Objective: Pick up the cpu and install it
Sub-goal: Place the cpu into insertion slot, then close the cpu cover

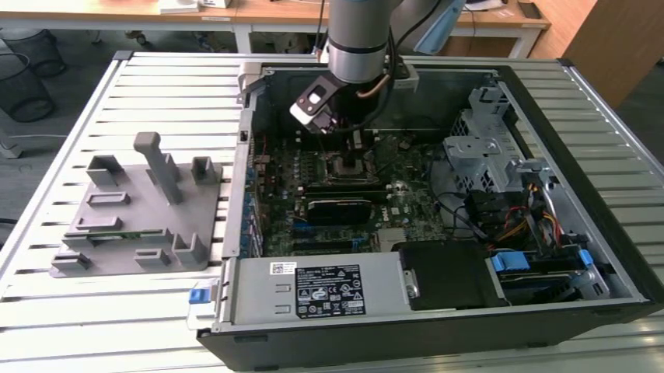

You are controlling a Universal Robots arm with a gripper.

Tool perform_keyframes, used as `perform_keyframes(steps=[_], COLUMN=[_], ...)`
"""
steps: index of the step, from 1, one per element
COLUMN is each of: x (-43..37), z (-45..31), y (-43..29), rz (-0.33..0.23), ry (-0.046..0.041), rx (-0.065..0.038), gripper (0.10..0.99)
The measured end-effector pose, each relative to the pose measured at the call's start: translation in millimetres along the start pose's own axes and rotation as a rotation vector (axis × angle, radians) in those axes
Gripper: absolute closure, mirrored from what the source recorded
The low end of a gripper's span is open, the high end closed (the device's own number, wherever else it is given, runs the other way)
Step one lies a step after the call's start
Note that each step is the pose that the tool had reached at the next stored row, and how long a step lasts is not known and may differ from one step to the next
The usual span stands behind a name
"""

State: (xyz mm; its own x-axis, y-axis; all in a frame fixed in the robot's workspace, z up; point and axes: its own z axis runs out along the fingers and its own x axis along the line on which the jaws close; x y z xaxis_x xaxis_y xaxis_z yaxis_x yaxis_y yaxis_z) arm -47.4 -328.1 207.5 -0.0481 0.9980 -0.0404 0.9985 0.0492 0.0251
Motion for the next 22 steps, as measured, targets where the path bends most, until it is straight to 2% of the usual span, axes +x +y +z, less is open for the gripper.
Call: perform_keyframes(steps=[2, 3, 5, 11, 22], x=[0.0, -0.1, -0.1, -0.3, -0.5], z=[-1.2, -1.8, -3.2, -7.1, -12.0], y=[0.0, 0.1, 0.1, 0.3, 0.4], rz=[0.0, 0.0, 0.0, 0.0, 0.0], ry=[0.0, 0.0, 0.0001, 0.0004, 0.0004], rx=[0.001, 0.002, 0.004, 0.008, 0.01], gripper=[0.855, 0.855, 0.973, 0.98, 0.98])
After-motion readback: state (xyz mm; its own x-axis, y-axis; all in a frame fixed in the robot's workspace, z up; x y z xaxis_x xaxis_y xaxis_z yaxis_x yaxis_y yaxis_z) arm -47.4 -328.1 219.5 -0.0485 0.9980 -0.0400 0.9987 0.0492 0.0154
